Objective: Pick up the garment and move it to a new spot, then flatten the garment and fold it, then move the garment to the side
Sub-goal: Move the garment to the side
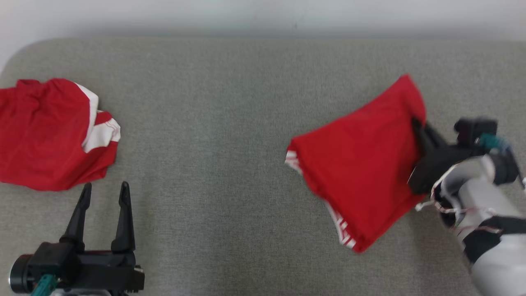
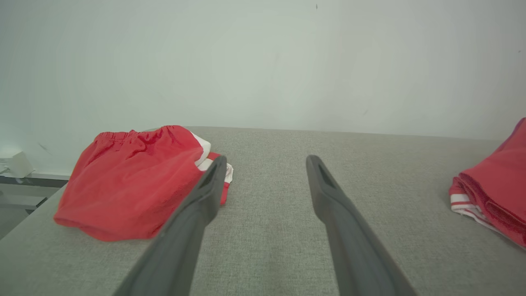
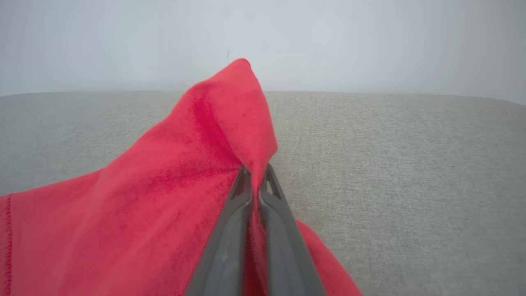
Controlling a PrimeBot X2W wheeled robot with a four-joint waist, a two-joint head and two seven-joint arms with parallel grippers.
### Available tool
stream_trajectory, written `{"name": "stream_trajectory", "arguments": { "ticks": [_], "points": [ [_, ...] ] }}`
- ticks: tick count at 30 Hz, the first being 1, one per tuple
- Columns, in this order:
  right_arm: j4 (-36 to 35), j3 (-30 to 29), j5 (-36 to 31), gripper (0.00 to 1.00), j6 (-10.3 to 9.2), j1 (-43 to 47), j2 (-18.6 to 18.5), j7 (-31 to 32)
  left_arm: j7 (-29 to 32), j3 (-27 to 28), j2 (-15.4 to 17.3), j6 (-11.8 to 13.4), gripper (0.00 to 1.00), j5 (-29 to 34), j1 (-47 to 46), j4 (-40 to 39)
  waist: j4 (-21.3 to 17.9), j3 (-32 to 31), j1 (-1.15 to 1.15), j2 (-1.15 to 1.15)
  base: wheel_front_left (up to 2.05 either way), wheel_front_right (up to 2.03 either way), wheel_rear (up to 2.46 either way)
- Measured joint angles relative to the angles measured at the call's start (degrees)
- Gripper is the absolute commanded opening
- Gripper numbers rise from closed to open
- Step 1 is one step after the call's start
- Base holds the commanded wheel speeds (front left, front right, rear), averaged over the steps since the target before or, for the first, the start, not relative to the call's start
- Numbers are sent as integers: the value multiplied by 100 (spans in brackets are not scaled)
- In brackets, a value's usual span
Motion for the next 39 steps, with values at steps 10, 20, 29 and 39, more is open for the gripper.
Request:
{"name": "stream_trajectory", "arguments": {
  "ticks": [10, 20, 29, 39],
  "points": [
    [179, -19, -88, 0, 0, -1357, -790, 45, 0, 112, 98, -74, 100, 155, -545, -446, -186, 980, 1, 0, 0, 0, 0],
    [294, 23, -69, 0, 0, -2012, -1641, 44, 2, 120, 501, -110, 100, 341, -740, -847, -795, 1655, 0, 0, 0, 0, 0],
    [186, 185, -268, 0, 0, -2516, -2076, 316, 232, 266, 768, -63, 100, 353, -665, -1402, -1260, 2082, 0, 1, 0, 0, 0],
    [77, 448, -561, 0, 0, -3099, -2370, 593, 369, 354, 900, 25, 100, 347, -577, -1771, -1425, 2382, 0, 0, 0, 0, 0]
  ]
}}
